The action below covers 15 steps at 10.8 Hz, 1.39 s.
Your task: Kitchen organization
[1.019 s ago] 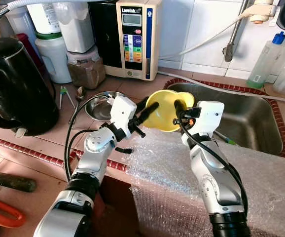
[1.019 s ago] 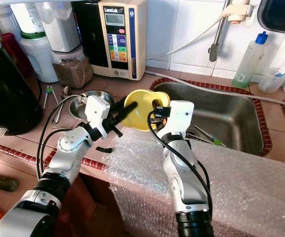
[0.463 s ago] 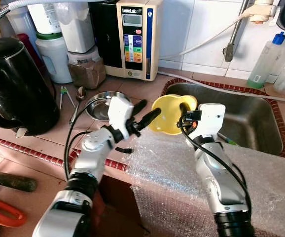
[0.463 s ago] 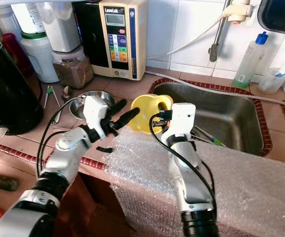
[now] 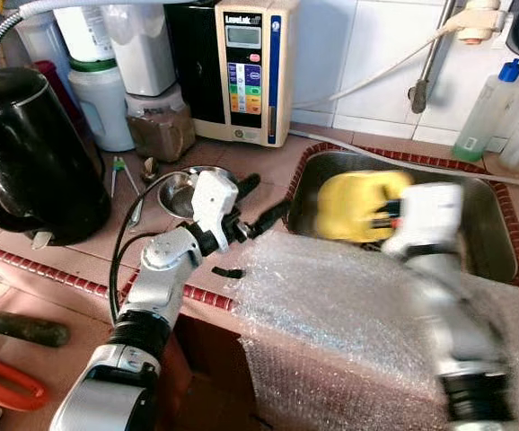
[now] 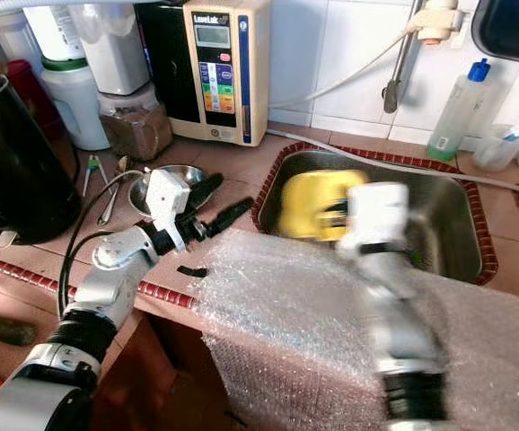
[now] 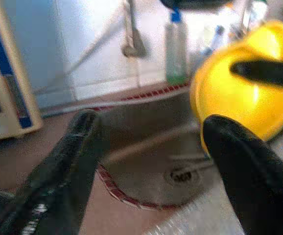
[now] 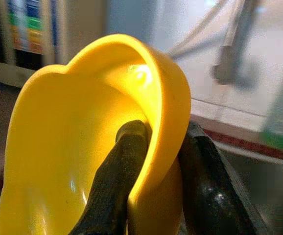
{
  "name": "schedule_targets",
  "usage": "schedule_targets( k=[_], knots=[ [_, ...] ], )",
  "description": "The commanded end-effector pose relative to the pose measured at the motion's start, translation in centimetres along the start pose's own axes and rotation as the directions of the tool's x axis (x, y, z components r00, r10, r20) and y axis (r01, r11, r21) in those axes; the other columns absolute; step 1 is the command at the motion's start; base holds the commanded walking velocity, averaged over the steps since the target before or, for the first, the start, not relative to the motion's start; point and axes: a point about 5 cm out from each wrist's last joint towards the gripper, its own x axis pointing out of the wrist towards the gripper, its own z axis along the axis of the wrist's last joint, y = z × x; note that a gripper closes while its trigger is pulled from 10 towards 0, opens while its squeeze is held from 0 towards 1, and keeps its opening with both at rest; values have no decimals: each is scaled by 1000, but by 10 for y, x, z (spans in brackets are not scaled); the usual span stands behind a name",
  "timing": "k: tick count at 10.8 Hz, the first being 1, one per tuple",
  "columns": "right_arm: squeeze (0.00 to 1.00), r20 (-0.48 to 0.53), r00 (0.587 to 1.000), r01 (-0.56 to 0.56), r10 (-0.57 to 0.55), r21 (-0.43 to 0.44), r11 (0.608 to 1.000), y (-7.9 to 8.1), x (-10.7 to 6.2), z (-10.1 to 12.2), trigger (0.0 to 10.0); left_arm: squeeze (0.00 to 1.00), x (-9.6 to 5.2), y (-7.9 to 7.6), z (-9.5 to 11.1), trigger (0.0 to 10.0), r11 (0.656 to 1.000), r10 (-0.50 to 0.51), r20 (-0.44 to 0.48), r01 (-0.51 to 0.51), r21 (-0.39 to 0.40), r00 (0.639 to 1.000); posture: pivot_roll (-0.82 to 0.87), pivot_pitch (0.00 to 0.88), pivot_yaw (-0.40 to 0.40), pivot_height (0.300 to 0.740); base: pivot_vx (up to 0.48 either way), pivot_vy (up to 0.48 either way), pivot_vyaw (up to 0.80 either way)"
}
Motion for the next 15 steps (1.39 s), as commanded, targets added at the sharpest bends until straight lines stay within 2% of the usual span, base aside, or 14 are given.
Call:
schedule_targets(
  k=[1,2,3,4,5,6,7,8,11,13,14,15],
  knots=[
    [0,16,1000,4,-4,15,1000,-8,4,1,0,1000,-1,-8,-6,10000,998,-54,-44,55,18,998,5,0,48,740,0,0,0],
    [0,-27,998,50,-49,17,999,-31,7,-10,0,1000,-5,-22,-16,10000,989,-147,-92,148,4,985,13,0,46,740,0,0,0],
    [0,-48,997,65,-64,7,998,-41,10,-15,0,1000,-7,-30,-19,10000,979,-202,-104,201,-18,974,16,0,45,740,0,0,0],
    [0,-78,993,86,-87,-12,996,-53,12,-21,0,1000,-9,-37,-21,10000,969,-241,-130,245,17,962,23,0,44,740,0,0,0],
    [0,-75,992,99,-100,-14,995,-58,14,-22,0,1000,-9,-38,-21,10000,968,-245,-132,250,22,960,26,0,44,740,0,0,0],
    [0,-80,991,108,-109,-22,994,-64,18,-24,745,1000,-7,-36,-18,10000,974,-220,-125,226,29,967,27,0,44,740,0,0,0],
    [0,-97,988,119,-121,-21,993,-67,19,-27,10000,1000,-6,-34,-16,10000,978,-200,-119,206,33,972,30,0,44,740,0,0,0],
    [1000,-107,987,119,-118,0,993,-66,18,-33,10000,1000,-5,-33,-15,10000,980,-189,-123,195,37,974,30,0,45,740,0,0,0],
    [1000,-124,982,138,-139,-17,990,-67,16,-42,10000,1000,-4,-33,-15,10000,982,-182,-130,188,34,975,27,0,49,740,0,0,0],
    [1000,-142,974,181,-175,27,983,-75,13,-46,10000,1000,-2,-33,-17,10000,983,-173,-140,179,35,975,26,0,51,740,0,0,0],
    [1000,-145,969,213,-200,81,974,-78,12,-47,10000,1000,-2,-32,-18,10000,986,-160,-143,165,25,977,25,0,51,740,0,0,0],
    [1000,-165,962,228,-216,54,972,-81,9,-51,10000,1000,-1,-30,-19,10000,990,-136,-145,141,26,980,25,0,51,740,0,0,0]
  ],
)
